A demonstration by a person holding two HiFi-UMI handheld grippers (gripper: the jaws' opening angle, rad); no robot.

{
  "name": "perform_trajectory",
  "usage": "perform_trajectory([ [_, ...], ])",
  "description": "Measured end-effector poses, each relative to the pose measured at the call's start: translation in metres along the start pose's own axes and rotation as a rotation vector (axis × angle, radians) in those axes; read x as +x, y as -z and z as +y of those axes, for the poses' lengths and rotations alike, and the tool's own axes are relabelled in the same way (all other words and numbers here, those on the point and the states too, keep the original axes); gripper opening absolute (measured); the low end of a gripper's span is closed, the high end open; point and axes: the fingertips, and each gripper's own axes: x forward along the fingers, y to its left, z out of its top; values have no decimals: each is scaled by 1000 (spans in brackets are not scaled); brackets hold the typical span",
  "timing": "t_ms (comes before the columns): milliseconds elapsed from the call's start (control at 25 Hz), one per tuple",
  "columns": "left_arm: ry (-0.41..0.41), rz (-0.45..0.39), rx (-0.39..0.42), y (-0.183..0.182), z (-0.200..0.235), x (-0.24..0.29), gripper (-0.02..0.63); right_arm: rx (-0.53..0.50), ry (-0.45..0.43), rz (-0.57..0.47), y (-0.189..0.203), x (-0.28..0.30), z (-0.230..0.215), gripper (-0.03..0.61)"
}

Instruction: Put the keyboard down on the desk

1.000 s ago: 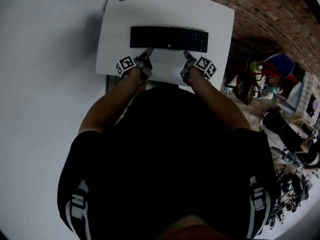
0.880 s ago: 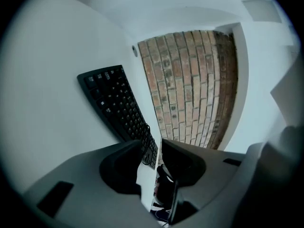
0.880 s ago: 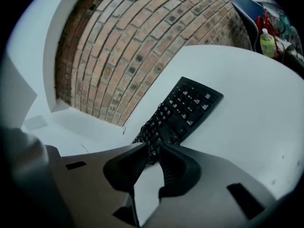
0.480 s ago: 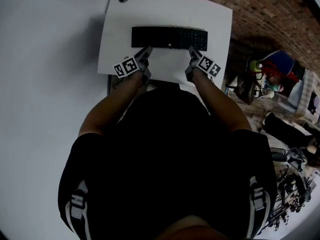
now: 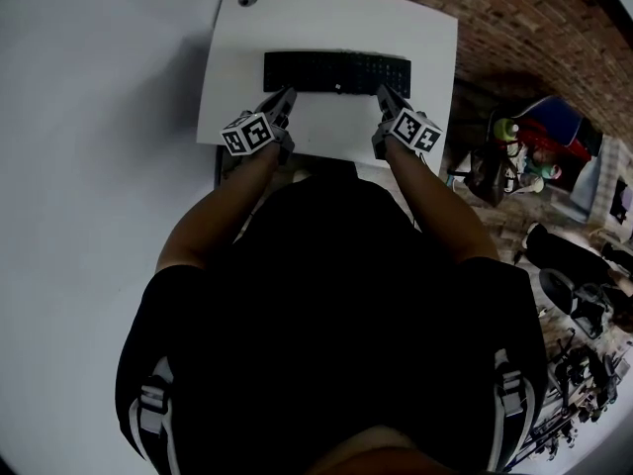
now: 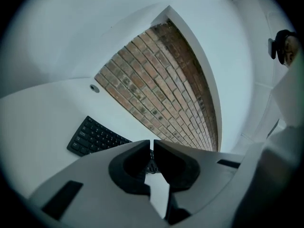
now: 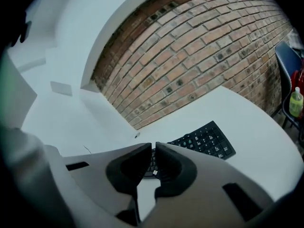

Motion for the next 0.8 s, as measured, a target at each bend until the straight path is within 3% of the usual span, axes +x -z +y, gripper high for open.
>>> perform_trajectory([
  [200,6,-4,93,-5,-5,-9,38,-65,-29,-20,-3,-4,17,55],
  [800,-1,-18,116,-4,-18,-40,38,-119,-42,-42,0,-31,43,55],
])
